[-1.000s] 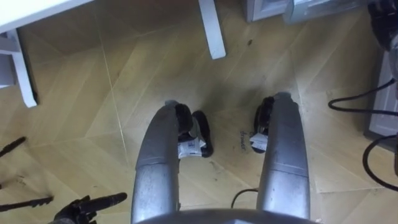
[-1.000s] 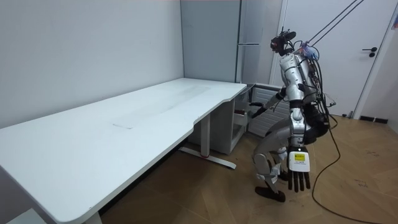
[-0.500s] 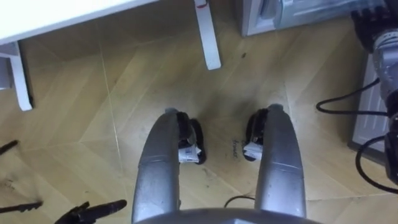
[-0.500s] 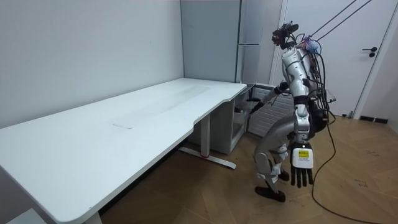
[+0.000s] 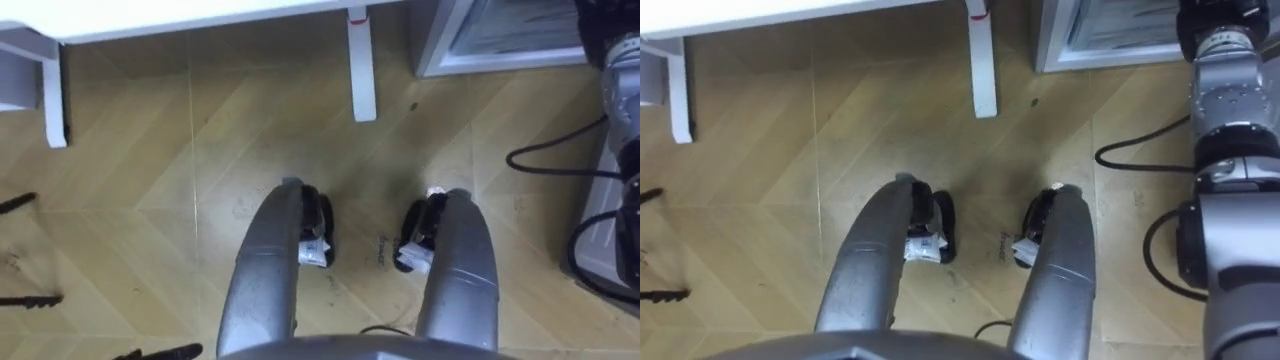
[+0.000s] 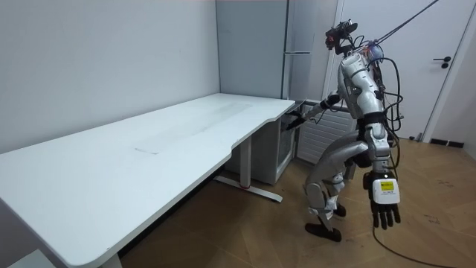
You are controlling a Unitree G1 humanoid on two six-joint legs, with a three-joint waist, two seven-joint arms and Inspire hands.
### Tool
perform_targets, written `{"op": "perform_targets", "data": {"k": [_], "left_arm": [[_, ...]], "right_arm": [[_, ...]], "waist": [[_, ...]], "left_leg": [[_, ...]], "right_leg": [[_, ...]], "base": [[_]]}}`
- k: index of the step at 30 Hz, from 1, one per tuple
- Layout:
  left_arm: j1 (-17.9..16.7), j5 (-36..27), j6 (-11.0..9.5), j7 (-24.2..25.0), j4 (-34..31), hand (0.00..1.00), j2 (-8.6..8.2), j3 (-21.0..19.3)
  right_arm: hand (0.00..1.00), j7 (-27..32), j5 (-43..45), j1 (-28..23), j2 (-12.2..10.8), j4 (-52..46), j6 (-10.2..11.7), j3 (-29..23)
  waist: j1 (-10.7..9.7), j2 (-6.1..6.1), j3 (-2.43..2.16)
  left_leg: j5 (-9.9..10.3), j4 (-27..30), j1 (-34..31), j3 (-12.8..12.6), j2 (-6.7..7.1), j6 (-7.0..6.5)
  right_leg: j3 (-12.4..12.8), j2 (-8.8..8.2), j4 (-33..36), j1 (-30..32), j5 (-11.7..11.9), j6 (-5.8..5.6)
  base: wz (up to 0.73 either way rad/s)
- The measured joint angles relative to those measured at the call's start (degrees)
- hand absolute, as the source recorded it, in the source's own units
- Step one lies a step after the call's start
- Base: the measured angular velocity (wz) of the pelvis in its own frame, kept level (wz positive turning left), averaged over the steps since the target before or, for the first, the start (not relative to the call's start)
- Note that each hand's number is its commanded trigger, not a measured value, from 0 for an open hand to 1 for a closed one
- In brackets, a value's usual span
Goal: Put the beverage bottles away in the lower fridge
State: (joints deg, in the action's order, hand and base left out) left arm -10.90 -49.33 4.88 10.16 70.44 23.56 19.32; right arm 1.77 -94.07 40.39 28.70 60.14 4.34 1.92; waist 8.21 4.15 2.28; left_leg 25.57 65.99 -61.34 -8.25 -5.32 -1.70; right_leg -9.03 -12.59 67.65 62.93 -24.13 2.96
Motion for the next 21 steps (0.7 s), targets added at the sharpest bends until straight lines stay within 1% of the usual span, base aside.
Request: {"op": "perform_targets", "data": {"k": [2,5,7,11,13,15,18,21], "left_arm": [[0.0,0.0,0.1,-0.1,0.0,0.0,0.0,0.2],[0.0,0.1,0.1,-0.8,0.0,0.0,-0.07,1.6],[0.0,0.1,0.2,-0.8,0.0,0.0,-0.52,2.4],[0.0,0.3,0.2,-0.8,0.0,0.0,-0.72,3.2],[-0.1,0.5,0.4,-0.7,0.0,0.0,-0.74,3.7],[-0.2,0.5,0.6,-0.6,0.0,0.0,-0.74,3.9],[-0.3,1.8,1.3,-0.6,-0.2,0.0,-0.74,3.8],[-0.2,2.2,1.4,-0.6,-0.2,0.0,-0.74,3.6]], "right_arm": [[0.0,-0.3,-0.1,0.0,-0.1,0.3,0.3,0.1],[0.0,-0.7,-0.3,-0.1,-1.5,0.3,1.8,0.1],[0.0,-0.9,-0.2,-0.1,-2.3,0.3,2.9,0.0],[0.0,-2.2,-0.3,-0.3,-3.2,0.8,3.4,-2.2],[0.0,-3.8,-0.3,-0.3,-3.8,2.4,3.7,-3.2],[0.0,-4.0,-0.4,-0.5,-3.8,2.5,4.1,-3.3],[0.0,-5.0,-1.4,-0.9,-3.9,2.5,4.4,-3.3],[0.0,-5.9,-1.6,-1.0,-3.8,3.4,4.4,-3.3]], "waist": [[0.1,0.01,0.0],[0.3,0.12,-0.02],[0.5,0.52,-0.03],[1.1,0.74,-0.08],[1.5,1.27,-0.08],[1.6,1.6,-0.11],[2.1,1.63,-0.12],[2.2,1.79,-0.14]], "left_leg": [[-0.1,0.0,0.0,0.0,0.14,-0.06],[-0.2,0.0,0.2,0.0,0.15,0.04],[-0.3,0.0,0.4,0.1,0.11,0.15],[-0.5,-0.3,0.5,0.1,0.19,0.37],[-0.6,-0.4,0.8,0.5,0.22,0.43],[-0.6,-0.5,0.8,0.6,0.22,0.68],[-0.8,-0.7,0.8,0.6,0.17,0.92],[-1.0,-0.8,1.1,1.0,0.17,1.18]], "right_leg": [[0.0,-0.19,0.1,-0.1,0.0,-0.01],[0.0,-0.23,0.3,-0.2,0.0,0.01],[0.2,-0.17,0.3,-0.4,0.0,0.07],[0.2,-0.23,0.3,-0.4,0.1,0.23],[-0.2,-0.31,0.1,-1.1,0.1,0.37],[-0.5,-0.42,0.1,-1.4,0.0,0.47],[-0.6,-0.36,-0.1,-1.5,0.0,0.57],[-1.0,-0.28,-0.3,-1.9,0.1,0.83]], "base": [[0.04],[0.0],[0.0],[0.0],[0.05],[0.06],[0.02],[0.02]]}}
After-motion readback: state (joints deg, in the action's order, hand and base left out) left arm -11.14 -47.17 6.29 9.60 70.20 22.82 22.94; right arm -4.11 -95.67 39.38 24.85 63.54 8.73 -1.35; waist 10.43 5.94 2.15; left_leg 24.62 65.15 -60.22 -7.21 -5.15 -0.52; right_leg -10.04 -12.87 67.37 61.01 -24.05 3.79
